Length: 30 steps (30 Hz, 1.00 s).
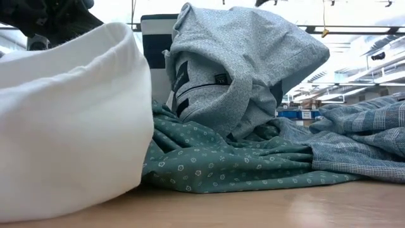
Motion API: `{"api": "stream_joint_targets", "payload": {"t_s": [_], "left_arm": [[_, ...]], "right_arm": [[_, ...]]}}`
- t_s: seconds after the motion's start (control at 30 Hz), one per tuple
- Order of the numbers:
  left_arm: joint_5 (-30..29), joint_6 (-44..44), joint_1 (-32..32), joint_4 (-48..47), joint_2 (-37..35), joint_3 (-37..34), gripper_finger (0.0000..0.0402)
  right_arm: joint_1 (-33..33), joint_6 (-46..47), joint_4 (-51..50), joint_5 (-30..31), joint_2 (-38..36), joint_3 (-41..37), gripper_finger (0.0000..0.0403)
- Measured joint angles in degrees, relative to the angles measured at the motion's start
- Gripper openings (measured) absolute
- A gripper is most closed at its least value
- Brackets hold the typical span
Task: Sort clothes
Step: Put the white pattern polo shirt into the blue bin
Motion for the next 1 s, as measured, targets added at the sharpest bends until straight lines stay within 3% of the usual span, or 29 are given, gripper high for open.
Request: {"api": "stream_joint_targets", "payload": {"t_s": [0.23, 0.53, 0.8, 1.0], "left_arm": [[0.0, 0.0, 0.0, 0.0, 0.0, 0.0, 0.0131], [0.0, -0.2, 0.0, 0.1, 0.0, 0.0, 0.0131], [0.0, -0.2, 0.0, 0.5, 0.0, 0.0, 0.0131], [0.0, -0.2, 0.0, 0.5, 0.0, 0.0, 0.0131]], "right_arm": [[18.5, 12.3, -5.7, 15.3, -6.5, -0.8, 0.0176], [44.4, 29.8, -5.8, 31.2, -7.6, -11.9, 0.0176], [57.6, 51.8, -4.8, 39.2, -6.1, -31.5, 0.0176], [62.2, 64.4, 9.4, 40.5, -6.1, -51.5, 0.0177]]}}
